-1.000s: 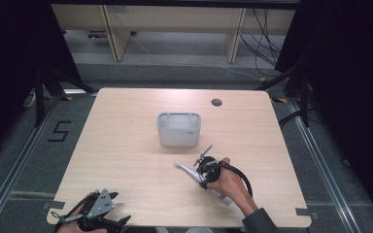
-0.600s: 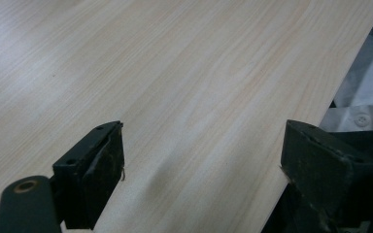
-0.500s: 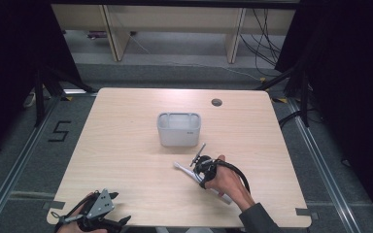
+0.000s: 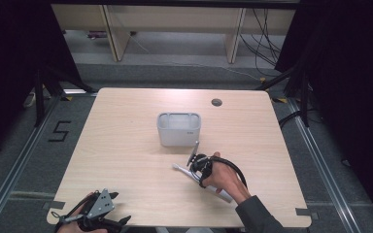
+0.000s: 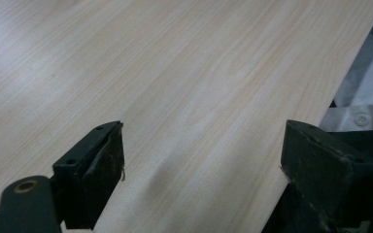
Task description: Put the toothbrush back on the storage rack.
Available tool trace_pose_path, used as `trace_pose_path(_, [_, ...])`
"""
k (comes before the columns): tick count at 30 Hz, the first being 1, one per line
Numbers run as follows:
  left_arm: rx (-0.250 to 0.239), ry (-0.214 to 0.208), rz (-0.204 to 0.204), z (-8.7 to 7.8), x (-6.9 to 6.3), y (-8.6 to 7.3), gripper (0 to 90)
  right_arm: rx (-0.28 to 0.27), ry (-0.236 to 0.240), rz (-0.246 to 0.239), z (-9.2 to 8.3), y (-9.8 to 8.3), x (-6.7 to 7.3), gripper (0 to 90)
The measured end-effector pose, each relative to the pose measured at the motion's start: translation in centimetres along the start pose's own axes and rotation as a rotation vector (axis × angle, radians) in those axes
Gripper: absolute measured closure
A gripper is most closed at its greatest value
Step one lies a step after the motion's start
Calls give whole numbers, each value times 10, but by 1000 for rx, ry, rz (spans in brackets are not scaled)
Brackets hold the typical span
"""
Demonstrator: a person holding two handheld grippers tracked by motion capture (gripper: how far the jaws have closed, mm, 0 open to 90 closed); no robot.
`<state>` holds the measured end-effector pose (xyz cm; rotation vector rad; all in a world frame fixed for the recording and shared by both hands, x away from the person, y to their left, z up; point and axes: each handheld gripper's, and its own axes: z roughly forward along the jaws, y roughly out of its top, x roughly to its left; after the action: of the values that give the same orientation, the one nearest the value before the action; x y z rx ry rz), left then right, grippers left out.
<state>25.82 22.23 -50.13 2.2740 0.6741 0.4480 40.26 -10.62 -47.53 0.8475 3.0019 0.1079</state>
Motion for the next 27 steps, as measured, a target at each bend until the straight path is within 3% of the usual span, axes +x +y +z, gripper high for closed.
trace_pose_path(4, [-1, -1, 6, 0, 1, 0, 157, 9, 0, 13, 0, 1, 1, 663])
trace_pose_path(19, [2, 1, 9, 0, 1, 0, 156, 16, -9, -30, 0, 0, 2, 666])
trace_pose_path(22, [-1, 0, 3, 0, 1, 0, 156, -44, -19, -39, -4, -8, 1, 667])
trace_pose_path(24, [-1, 0, 2, 1, 0, 0, 157, -51, -14, -38, -7, -11, 2, 667])
trace_pose_path(25, [8, 3, 7, 1, 1, 0, 156, -98, -28, -77, -13, -16, 1, 667])
trace_pose_path(26, [5, 2, -6, 1, 1, 0, 157, -103, -29, -37, -17, -19, 4, 667])
trace_pose_path(27, [5, 2, -6, 1, 1, 0, 157, -122, -36, -30, -22, -21, 4, 667])
